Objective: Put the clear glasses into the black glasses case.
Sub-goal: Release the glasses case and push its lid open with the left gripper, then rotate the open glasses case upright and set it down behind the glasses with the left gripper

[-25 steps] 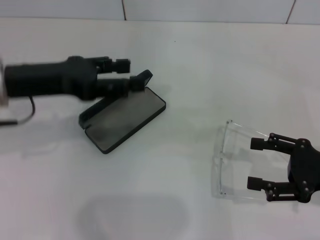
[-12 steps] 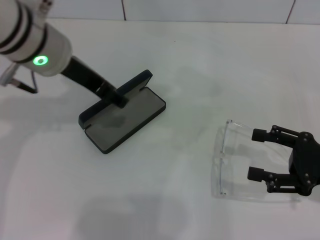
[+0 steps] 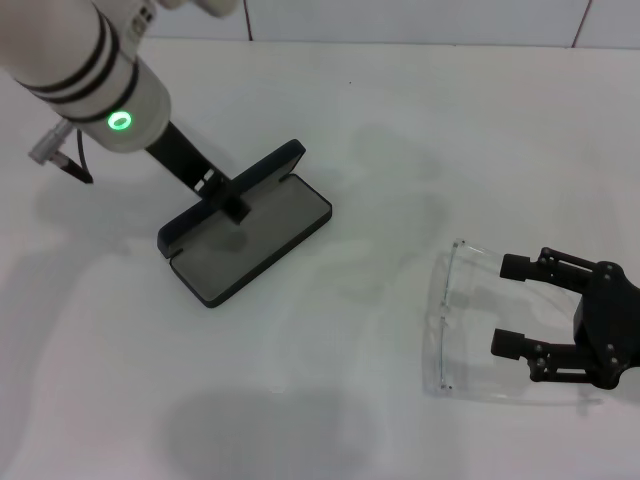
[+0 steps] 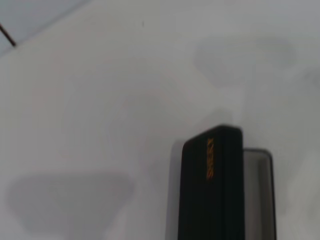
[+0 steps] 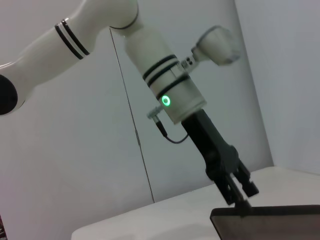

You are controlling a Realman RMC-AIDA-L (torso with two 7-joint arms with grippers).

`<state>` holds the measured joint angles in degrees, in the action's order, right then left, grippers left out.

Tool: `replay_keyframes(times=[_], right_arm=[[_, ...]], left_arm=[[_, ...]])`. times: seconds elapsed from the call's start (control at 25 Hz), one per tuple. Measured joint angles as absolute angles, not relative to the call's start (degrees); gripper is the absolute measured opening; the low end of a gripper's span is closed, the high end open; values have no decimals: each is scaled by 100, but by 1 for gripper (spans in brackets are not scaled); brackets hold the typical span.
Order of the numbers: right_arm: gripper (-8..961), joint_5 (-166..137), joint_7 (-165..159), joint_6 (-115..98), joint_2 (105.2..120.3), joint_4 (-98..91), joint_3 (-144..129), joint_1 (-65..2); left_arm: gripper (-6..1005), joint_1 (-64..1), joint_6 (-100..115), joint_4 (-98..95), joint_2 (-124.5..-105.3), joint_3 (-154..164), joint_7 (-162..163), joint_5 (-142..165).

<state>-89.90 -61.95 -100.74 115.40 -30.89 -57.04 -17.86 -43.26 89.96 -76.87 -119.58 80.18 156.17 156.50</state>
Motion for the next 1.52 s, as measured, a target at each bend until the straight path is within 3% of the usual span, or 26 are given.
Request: replay_keyframes(times=[1.36,1.52], right_arm=[[866,-8956,-6136,-10010,11549,-2939,-5704,-1793],[865,-8925,-6113,-10006,11549,-2883,-5703,-1793]], left_arm=[[619,-4681,8147,-6593,-11970,8817,15865,15917],[530,-4671,8140,-6712,-11970,8825,15852,15922]])
